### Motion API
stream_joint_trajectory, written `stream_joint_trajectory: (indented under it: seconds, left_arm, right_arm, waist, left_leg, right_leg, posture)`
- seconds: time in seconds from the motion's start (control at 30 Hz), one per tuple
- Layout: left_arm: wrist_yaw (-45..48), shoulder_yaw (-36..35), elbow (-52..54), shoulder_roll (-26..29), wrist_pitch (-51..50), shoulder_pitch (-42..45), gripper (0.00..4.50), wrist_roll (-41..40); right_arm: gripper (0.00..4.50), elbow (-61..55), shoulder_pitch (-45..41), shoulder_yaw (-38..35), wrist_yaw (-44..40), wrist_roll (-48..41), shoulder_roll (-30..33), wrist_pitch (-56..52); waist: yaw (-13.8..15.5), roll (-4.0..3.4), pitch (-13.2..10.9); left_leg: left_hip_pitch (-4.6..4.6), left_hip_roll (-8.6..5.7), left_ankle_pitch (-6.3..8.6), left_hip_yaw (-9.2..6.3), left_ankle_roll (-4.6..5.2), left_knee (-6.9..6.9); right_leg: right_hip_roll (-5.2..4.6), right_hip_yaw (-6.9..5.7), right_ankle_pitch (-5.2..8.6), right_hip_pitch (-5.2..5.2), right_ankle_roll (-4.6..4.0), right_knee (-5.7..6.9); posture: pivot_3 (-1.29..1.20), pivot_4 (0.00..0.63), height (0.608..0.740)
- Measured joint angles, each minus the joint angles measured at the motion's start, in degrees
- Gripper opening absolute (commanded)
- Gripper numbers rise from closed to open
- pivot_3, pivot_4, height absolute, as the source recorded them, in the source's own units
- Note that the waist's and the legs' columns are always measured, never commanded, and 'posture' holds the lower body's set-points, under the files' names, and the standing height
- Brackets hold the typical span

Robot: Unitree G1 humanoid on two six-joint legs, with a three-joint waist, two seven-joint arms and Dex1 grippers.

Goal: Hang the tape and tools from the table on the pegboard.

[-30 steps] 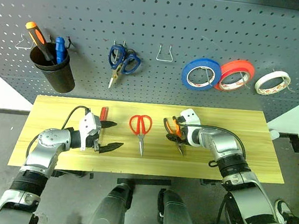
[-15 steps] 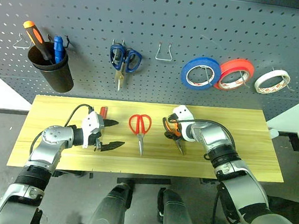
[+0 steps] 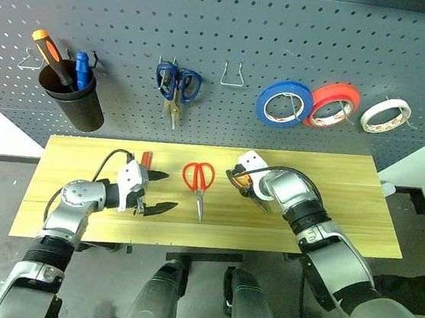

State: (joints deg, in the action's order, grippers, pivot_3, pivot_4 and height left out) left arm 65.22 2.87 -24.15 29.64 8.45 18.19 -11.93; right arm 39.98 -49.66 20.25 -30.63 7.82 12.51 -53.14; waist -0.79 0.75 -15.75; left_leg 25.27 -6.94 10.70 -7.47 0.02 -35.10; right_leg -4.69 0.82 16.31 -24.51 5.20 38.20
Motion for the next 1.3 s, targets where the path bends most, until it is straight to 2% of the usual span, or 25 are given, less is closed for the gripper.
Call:
stream_joint_trajectory:
  seconds: [0.13, 0.27, 0.43, 0.57, 0.77, 0.93, 1.07, 1.3]
  left_arm:
    - [0.27, 0.13, -2.02, -0.38, 1.75, 0.48, 4.50, 0.12]
    - [0.75, 0.24, -2.13, -0.30, 2.24, 0.58, 4.50, 0.09]
    - [1.87, 0.02, 0.81, 0.92, 1.94, 0.05, 4.50, -0.89]
    - [2.78, -0.32, 6.64, 1.68, 0.48, -1.08, 4.50, -2.78]
    - [2.77, -1.68, 11.22, 2.49, -1.91, -2.11, 4.50, -5.08]
    - [0.25, -4.21, 12.22, 1.44, -1.48, -0.68, 4.50, -6.95]
    - [-1.18, -6.18, 15.00, 0.65, -2.28, 0.47, 4.50, -10.18]
    - [-2.24, -8.24, 14.69, -0.10, -3.29, 1.72, 4.50, -12.74]
  right_arm:
    - [2.11, -1.73, 0.45, 0.70, -0.83, 0.49, 0.48, -1.54]
    - [2.11, -10.26, 3.92, 1.43, -5.25, -0.64, 5.03, -6.65]
    - [2.11, -31.59, 8.67, -2.09, -12.67, -7.75, 13.95, -17.63]
    - [2.11, -48.60, 11.97, -8.87, -14.63, -15.21, 15.18, -26.02]
    - [2.11, -62.19, 14.28, -19.12, -14.50, -24.27, 10.88, -31.57]
    - [2.11, -68.86, 13.99, -25.57, -11.69, -29.36, 4.81, -30.46]
    - [2.11, -68.95, 9.75, -30.89, -6.52, -31.18, -2.00, -25.14]
    - [2.11, -65.87, 5.47, -31.68, 0.22, -31.23, -5.26, -8.25]
  waist:
    - [0.10, 0.01, 0.03]
    - [0.46, -0.02, 0.04]
    - [0.05, 0.02, 0.12]
    - [0.02, -0.02, 0.53]
    - [0.24, 0.03, 1.79]
    - [0.20, 0.07, 3.68]
    - [-0.04, -0.03, 4.38]
    - [-0.11, -0.04, 6.29]
  left_leg:
    - [0.00, 0.00, -0.02, 0.00, -0.03, 0.00]
    - [0.10, -0.05, -0.03, -0.01, -0.06, -0.02]
    - [0.19, -0.04, -0.06, -0.01, -0.10, -0.01]
    - [0.19, 0.01, -0.09, 0.00, -0.17, 0.06]
    - [0.17, -0.01, -0.18, 0.00, -0.21, -0.08]
    - [0.08, -0.01, -0.34, 0.01, -0.24, -0.08]
    - [0.06, 0.01, -0.56, 0.01, -0.36, -0.05]
    - [-0.08, 0.03, -0.82, 0.01, -0.38, -0.03]
  right_leg:
    - [0.00, -0.01, -0.01, -0.01, 0.02, 0.00]
    - [-0.01, -0.02, -0.04, -0.07, 0.08, -0.02]
    - [0.00, 0.00, -0.08, -0.19, 0.13, -0.01]
    - [0.05, -0.02, -0.09, -0.21, 0.12, -0.01]
    - [0.06, -0.04, -0.32, -0.08, 0.16, -0.09]
    - [0.10, -0.05, -0.49, 0.01, 0.15, -0.10]
    - [0.18, -0.01, -0.89, -0.02, 0.08, -0.12]
    - [0.25, -0.01, -1.11, 0.08, 0.01, -0.11]
  posture:
    - [0.09, 0.258, 0.740]
    - [0.08, 0.222, 0.740]
    - [0.05, 0.174, 0.740]
    - [0.04, 0.146, 0.740]
    - [0.01, 0.105, 0.740]
    - [0.01, 0.080, 0.740]
    - [0.01, 0.068, 0.740]
    - [0.00, 0.047, 0.740]
